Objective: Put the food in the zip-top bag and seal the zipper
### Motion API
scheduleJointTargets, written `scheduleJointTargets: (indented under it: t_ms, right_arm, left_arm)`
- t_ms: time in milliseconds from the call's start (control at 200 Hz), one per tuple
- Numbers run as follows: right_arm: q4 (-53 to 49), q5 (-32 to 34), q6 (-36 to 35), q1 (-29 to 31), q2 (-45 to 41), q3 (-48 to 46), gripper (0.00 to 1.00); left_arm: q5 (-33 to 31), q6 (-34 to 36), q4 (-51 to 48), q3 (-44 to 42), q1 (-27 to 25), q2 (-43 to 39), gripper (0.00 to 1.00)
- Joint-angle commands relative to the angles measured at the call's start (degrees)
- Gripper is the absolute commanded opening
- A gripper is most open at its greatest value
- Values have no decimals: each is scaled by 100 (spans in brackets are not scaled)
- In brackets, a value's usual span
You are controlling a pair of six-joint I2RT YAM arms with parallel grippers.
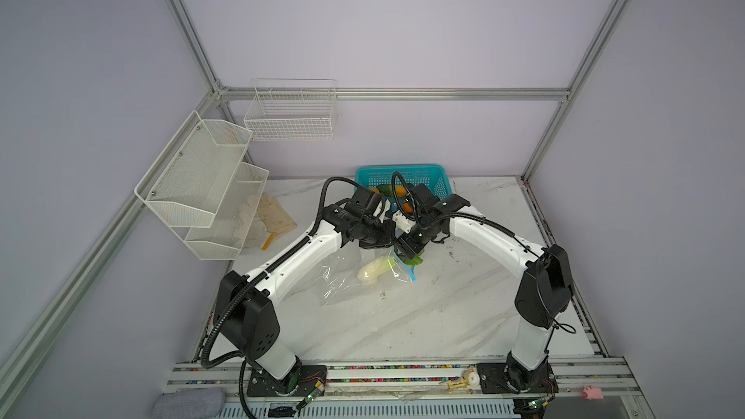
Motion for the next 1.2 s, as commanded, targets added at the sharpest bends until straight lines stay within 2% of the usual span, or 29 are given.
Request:
scheduleJointTargets:
  t_ms: [0,145,260,360,555,970,1195]
  right_arm:
    - [904,-22,586,-269,-983,-313,64]
    - [1880,-607,1334,-1045,-1907,-1436,58]
    - [2486,-1090,1609,-1254,-2255,-1992,58]
    - [2679,-1309,1670,-1255,-2171,-2212,58]
    - [2958,-1250,1621,-1301,-1971,-2570,55]
    - [3869,-2059,1916,-1286,-1584,-3099,47]
    - [4109,-2057,2042,-1181,-1470,-3249,43]
  left_arm:
    - [71,-39,-119,-279,-17,-198,0]
    - [28,-75,-119,-315,-17,-273,0]
    - [62,-92,-121,-306,-17,-257,0]
    - [98,-120,-124,-276,-17,-244,0]
    - [83,-169,-123,-245,-17,-308,0]
    - [-8,-167,-304,-94,-17,-359,0]
    - [-52,-189,-330,-95,-17,-405,0]
